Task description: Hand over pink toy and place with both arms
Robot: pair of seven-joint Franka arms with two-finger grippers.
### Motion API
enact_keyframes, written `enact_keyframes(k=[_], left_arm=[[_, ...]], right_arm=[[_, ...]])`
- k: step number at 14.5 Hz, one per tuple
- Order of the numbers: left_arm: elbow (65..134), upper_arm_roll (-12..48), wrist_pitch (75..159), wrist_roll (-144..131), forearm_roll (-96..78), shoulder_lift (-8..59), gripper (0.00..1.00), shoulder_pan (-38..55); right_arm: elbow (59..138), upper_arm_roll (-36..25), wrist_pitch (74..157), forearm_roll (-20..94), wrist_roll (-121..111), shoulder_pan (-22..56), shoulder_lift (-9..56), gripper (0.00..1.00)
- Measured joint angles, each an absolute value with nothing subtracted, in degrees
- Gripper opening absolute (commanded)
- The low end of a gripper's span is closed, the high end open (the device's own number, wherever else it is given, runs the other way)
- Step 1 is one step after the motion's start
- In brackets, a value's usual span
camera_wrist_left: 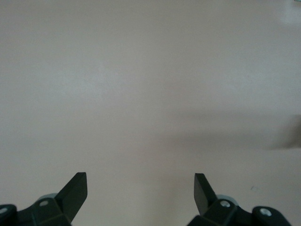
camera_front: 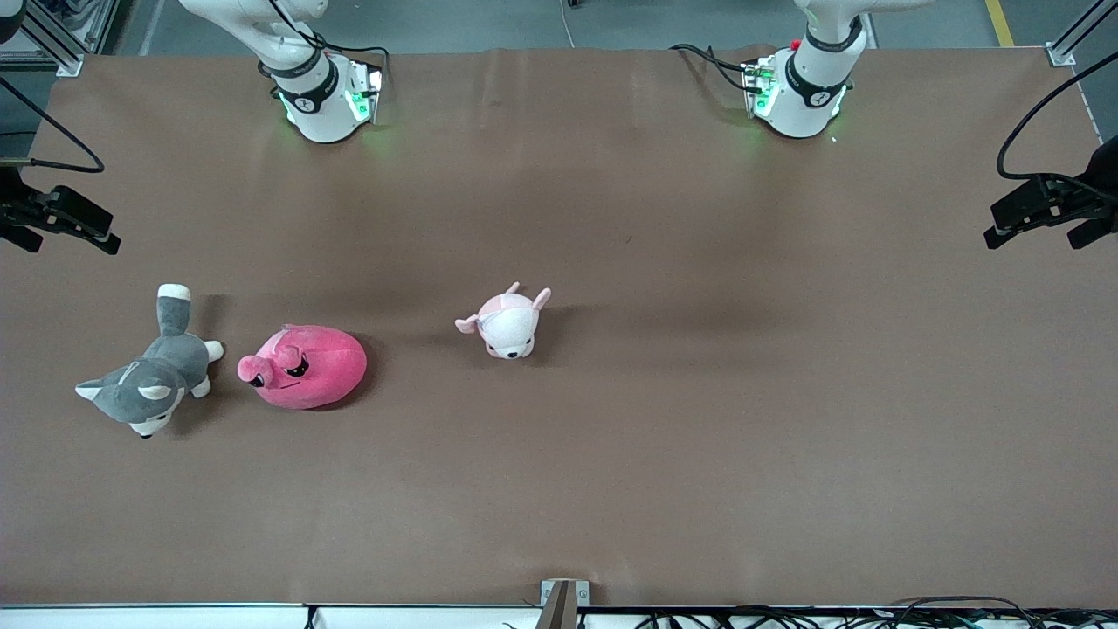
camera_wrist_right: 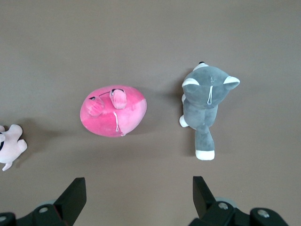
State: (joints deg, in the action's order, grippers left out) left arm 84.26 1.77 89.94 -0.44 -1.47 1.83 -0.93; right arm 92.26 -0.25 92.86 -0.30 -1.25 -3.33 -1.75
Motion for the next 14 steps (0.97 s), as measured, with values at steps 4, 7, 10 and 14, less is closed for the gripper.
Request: enact_keyframes(k=[4,7,10,14], left_arm=[[86.33,1.77,90.68,-0.44,-1.47,0.23,1.0,-0.94],[87.07,1.76,91.22,0.32,-1.47,-0.66,1.0,-0.94],[87.07,1.65,91.65,4.06,-1.47,-0.77,1.0,-0.97],[87.07,1.64,91.69,4.88,-1.47,-0.77,1.0,-0.98]], right_arm=[[92.27,-0.25,92.71,-0.3,-1.25,-3.33,-1.79,1.0],[92.27,-0.28,92.7,-0.3,-1.25,-3.34,-1.8,1.0],[92.27,-0.31,92.72,-0.3,-1.25,-3.34,-1.8,1.0],[92.27,-0.31,92.72,-0.3,-1.26,-3.34,-1.8,1.0]])
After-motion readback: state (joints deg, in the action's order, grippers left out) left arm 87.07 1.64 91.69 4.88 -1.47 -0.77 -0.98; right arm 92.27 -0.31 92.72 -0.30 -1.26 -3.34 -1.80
